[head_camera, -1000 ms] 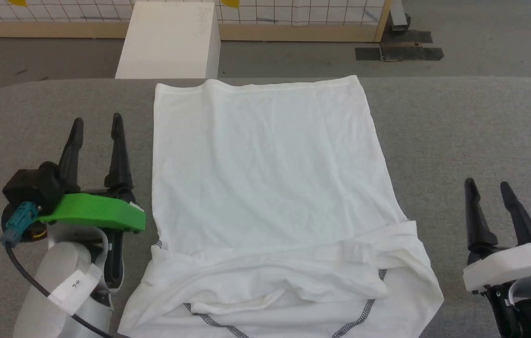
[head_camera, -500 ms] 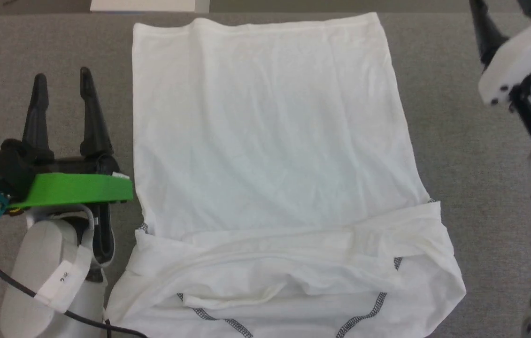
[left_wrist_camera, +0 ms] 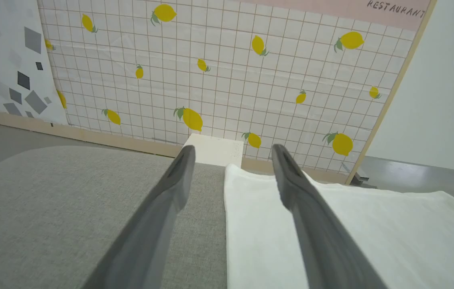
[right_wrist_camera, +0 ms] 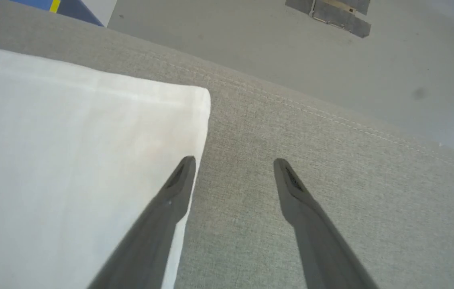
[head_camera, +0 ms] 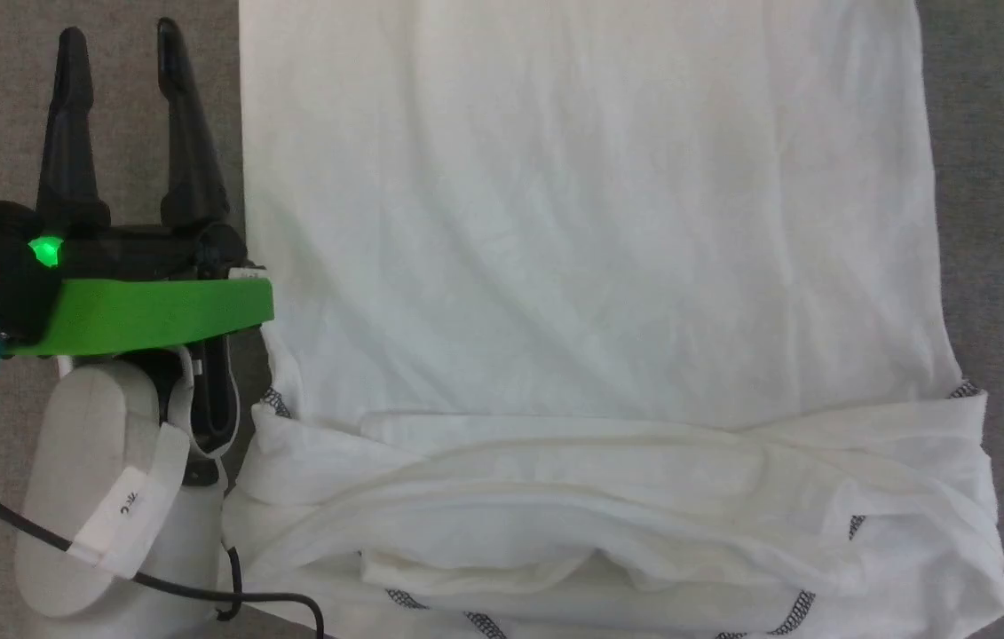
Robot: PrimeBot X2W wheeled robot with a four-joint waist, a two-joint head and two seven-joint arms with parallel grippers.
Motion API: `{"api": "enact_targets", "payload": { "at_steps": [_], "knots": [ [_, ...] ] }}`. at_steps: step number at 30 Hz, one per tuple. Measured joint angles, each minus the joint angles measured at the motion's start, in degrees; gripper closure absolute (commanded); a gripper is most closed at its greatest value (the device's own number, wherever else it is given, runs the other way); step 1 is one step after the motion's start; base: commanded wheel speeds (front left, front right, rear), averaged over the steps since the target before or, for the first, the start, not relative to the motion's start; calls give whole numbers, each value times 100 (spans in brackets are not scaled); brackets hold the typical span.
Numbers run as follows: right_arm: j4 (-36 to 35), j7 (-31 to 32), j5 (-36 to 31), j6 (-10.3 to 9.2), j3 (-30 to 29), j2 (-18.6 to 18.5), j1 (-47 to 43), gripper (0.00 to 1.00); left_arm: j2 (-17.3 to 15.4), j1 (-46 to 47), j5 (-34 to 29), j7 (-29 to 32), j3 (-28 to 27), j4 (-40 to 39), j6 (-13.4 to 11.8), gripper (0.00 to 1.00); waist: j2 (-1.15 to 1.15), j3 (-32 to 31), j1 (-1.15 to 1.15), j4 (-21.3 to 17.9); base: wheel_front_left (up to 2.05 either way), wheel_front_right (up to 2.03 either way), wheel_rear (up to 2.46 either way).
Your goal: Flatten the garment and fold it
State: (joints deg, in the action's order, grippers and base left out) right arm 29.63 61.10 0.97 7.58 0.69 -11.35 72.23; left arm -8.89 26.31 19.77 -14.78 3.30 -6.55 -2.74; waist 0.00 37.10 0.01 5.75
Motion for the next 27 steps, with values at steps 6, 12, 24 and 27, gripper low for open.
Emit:
{"api": "enact_targets", "payload": {
  "at_steps": [6,12,24,27],
  "knots": [
    [-48,840,101,0,176,-5,262,0,59,7,-65,0,-79,-64,103,0,0,418,0,279,0,0,0],
    [-396,1415,105,-1,130,-121,371,75,121,80,-81,0,-98,41,219,0,0,675,0,500,0,0,0],
    [-804,1366,234,0,276,-64,349,100,-836,2862,111,1873,97,1128,794,0,0,720,0,313,0,0,0],
    [-834,1255,338,0,455,-13,348,100,-1033,4223,531,3962,635,2325,939,0,0,709,0,143,0,0,0]
  ]
}}
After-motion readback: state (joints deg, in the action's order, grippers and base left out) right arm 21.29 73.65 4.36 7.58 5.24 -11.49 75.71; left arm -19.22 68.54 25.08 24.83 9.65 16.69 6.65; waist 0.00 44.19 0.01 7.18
